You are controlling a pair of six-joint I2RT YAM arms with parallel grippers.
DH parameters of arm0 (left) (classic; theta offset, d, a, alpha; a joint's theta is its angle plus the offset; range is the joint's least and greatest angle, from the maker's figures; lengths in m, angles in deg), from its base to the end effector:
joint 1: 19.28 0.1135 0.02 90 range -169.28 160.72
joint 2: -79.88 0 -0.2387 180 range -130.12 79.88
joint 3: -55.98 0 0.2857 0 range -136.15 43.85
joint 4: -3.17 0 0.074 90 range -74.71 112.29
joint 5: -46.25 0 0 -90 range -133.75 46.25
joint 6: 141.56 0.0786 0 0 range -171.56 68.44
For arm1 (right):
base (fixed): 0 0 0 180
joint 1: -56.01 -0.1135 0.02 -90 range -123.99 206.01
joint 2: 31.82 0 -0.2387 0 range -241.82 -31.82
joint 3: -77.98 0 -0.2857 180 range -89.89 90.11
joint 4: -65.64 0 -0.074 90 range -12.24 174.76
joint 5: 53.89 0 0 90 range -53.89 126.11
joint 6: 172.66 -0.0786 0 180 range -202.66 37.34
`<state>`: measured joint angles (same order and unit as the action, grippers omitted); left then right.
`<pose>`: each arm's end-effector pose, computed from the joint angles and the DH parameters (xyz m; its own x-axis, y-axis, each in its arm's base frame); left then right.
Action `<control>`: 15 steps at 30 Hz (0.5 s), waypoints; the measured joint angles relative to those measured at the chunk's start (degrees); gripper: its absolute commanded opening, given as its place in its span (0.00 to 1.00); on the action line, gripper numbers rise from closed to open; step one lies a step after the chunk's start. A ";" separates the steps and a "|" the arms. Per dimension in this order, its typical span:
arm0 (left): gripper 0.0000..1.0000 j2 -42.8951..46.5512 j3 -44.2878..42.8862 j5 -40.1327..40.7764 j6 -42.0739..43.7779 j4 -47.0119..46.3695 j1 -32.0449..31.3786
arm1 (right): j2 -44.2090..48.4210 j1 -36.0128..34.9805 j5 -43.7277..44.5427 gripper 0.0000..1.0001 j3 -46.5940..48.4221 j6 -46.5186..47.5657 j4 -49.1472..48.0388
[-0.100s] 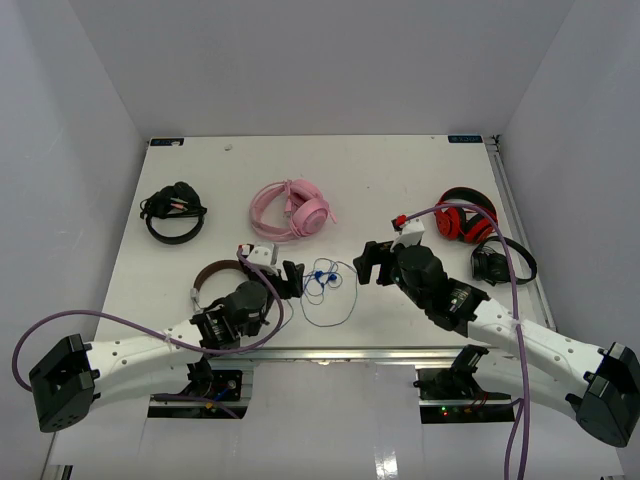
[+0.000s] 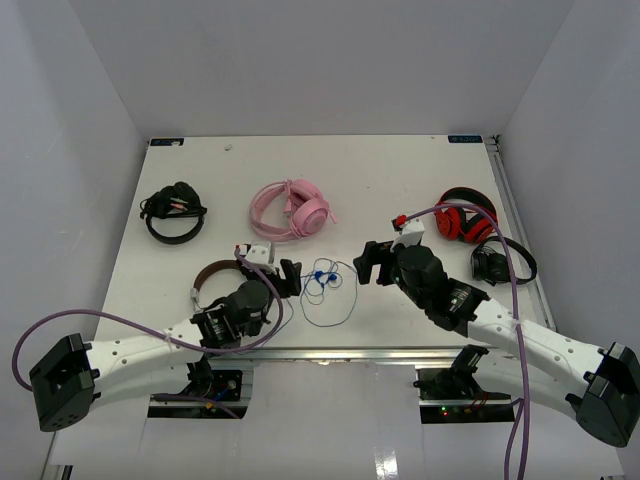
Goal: Wrap the headphones
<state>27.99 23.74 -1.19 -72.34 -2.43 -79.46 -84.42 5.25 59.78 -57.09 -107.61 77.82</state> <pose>0.1802 -0.2075 0.1732 -0.2238 -0.1350 -0.9652 0.2496 0.9494 -0.1906 0.2113 0.2089 0.2154 -0.3932 0.1293 -0.9103 -0.3360 0.9014 0.2732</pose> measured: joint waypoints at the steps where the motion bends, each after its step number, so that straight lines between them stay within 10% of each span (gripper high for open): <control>1: 0.73 -0.27 -0.55 1.00 -1.17 1.39 0.00 | 0.03 0.00 -0.01 0.90 0.00 0.00 0.00; 4: 0.49 -3.20 -4.68 3.03 -4.14 6.73 0.33 | 0.34 0.00 -0.03 0.90 0.00 0.00 0.00; 9: 0.68 -13.60 -16.19 2.50 -10.29 19.54 2.45 | 1.48 0.00 -0.49 0.90 0.00 -0.07 0.03; 15: 0.66 -22.38 -18.50 -1.02 -17.50 31.68 7.66 | 2.04 0.00 -0.91 0.90 0.00 -0.13 0.00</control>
<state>5.61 5.24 -2.20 -89.84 29.26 -71.80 -82.39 5.25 58.87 -57.09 -107.74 77.82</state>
